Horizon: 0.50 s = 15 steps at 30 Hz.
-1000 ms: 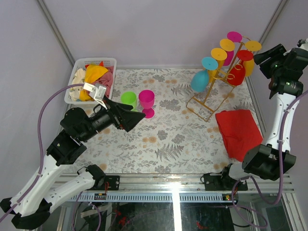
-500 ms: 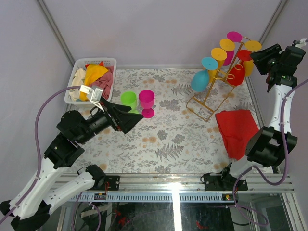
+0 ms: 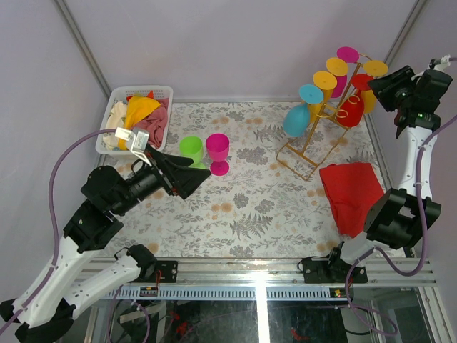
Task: Take the wine glass off the wine glass rack
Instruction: Pick up the wine glass from the wine rack.
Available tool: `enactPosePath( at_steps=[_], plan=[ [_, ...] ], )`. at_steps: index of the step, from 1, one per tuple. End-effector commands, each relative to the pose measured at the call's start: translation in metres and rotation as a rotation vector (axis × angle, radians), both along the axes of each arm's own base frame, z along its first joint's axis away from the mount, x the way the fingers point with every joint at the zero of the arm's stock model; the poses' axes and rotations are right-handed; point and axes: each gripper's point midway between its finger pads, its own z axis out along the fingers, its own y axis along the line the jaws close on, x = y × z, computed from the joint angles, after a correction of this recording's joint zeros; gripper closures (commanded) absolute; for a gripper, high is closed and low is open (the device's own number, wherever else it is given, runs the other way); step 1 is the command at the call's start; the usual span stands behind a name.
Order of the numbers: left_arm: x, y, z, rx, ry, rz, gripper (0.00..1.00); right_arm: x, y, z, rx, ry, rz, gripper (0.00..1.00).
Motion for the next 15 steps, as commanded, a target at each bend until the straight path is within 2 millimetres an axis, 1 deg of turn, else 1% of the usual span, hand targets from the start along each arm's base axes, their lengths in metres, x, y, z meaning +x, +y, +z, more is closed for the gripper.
enactPosePath(
  at_steps=[1, 4, 5, 6, 10, 13, 15],
  plan=[
    [0.001, 0.005, 0.004, -0.005, -0.018, 0.023, 0.00, -0.012, 0.008, 0.029, -0.120, -0.088, 0.056, 0.46],
    [-0.001, 0.006, 0.003, -0.003, -0.025, 0.020, 0.00, -0.006, 0.010, 0.026, -0.094, -0.063, 0.081, 0.46],
    [-0.001, 0.007, 0.002, 0.000, -0.031, 0.021, 0.00, -0.003, 0.009, 0.019, -0.070, -0.047, 0.078, 0.46],
    [0.000, 0.008, -0.001, 0.009, -0.035, 0.026, 0.00, -0.001, 0.008, 0.017, -0.057, -0.042, 0.073, 0.47],
    [0.003, 0.008, -0.012, 0.050, -0.031, 0.035, 0.00, 0.005, 0.004, 0.021, -0.029, -0.059, 0.040, 0.48],
    [0.006, 0.006, -0.015, 0.090, -0.014, 0.029, 0.00, 0.006, 0.005, 0.026, -0.019, -0.078, 0.044, 0.48],
    [0.008, 0.004, -0.014, 0.100, -0.007, 0.031, 0.00, 0.007, 0.006, 0.024, -0.005, -0.077, 0.048, 0.48]
  ],
)
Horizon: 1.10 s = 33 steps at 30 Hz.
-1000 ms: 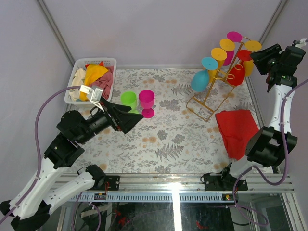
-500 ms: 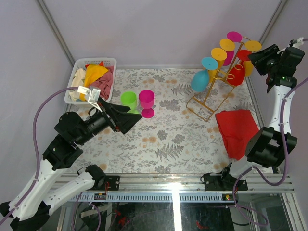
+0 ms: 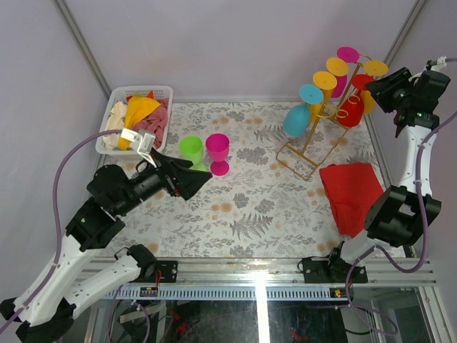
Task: Take the wine glass off the wine glass rack
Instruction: Pick up the wine glass from the wine rack.
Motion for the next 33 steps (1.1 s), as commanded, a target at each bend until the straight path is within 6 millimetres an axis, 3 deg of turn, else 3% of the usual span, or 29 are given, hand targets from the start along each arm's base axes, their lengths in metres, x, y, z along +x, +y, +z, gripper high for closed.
enactPosePath(
  at_steps=[1, 20, 25, 27, 33],
  plan=[
    [0.007, 0.000, 0.002, 0.042, -0.009, 0.015, 0.00, 0.006, 0.005, 0.032, 0.002, -0.097, 0.025, 0.48],
    [0.003, 0.002, 0.011, -0.008, -0.006, 0.015, 0.00, 0.009, 0.015, 0.033, 0.081, -0.111, 0.071, 0.59],
    [0.003, 0.001, 0.010, -0.007, 0.000, 0.012, 0.00, 0.013, 0.008, 0.031, 0.079, -0.099, 0.039, 0.59],
    [0.003, 0.002, 0.010, -0.008, -0.002, 0.015, 0.00, 0.014, 0.006, 0.042, 0.066, -0.120, 0.027, 0.59],
    [0.003, 0.003, 0.008, -0.003, -0.005, 0.022, 0.00, 0.016, -0.003, 0.039, 0.048, -0.103, -0.020, 0.60]
  ],
)
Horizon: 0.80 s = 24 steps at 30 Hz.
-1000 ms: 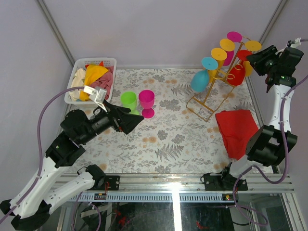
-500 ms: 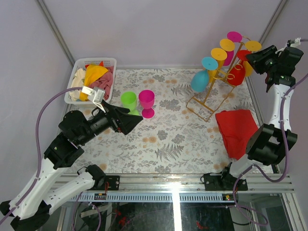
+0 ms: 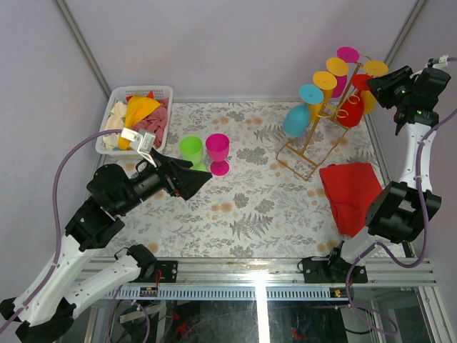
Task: Take the wine glass off the wine glass rack
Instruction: Pick up the wine glass from the wine rack.
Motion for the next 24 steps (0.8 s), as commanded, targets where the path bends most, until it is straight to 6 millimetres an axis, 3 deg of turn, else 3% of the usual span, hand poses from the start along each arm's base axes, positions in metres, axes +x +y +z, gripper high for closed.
enactPosePath(
  at_steps=[1, 6, 24],
  plan=[
    [0.000, 0.006, 0.014, -0.026, -0.034, 0.024, 0.00, 0.004, -0.006, 0.031, -0.043, -0.073, -0.025, 0.62],
    [0.000, 0.006, 0.015, -0.027, -0.036, 0.028, 0.00, 0.002, -0.005, 0.030, -0.050, -0.068, -0.019, 0.76],
    [0.001, 0.004, 0.014, -0.038, -0.019, 0.020, 0.00, -0.014, -0.007, 0.043, -0.081, -0.088, -0.072, 0.92]
  ],
)
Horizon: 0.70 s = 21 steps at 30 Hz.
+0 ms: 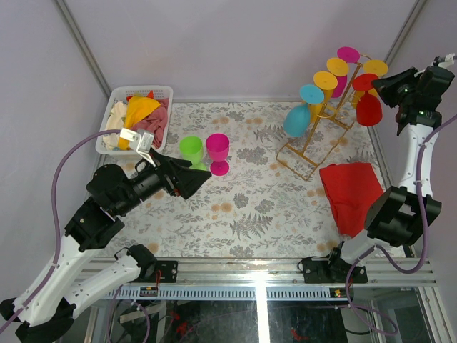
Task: Take the wine glass off the wine glass rack
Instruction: Pick up the wine glass from the wine rack.
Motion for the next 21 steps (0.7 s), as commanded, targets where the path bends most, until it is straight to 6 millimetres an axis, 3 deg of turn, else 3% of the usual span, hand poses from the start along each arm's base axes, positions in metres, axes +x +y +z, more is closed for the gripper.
enactPosePath(
  at_steps=[1, 13, 21],
  plan=[
    [-0.001, 0.002, 0.013, -0.032, -0.021, 0.004, 0.00, -0.008, 0.001, 0.032, -0.055, -0.081, -0.009, 0.92],
    [0.000, 0.001, 0.014, -0.038, -0.016, 0.006, 0.00, -0.017, 0.005, 0.050, -0.058, -0.134, -0.017, 0.95],
    [-0.001, -0.002, 0.012, -0.043, -0.002, -0.009, 0.00, -0.029, -0.005, 0.059, -0.121, -0.160, -0.089, 0.97]
  ],
)
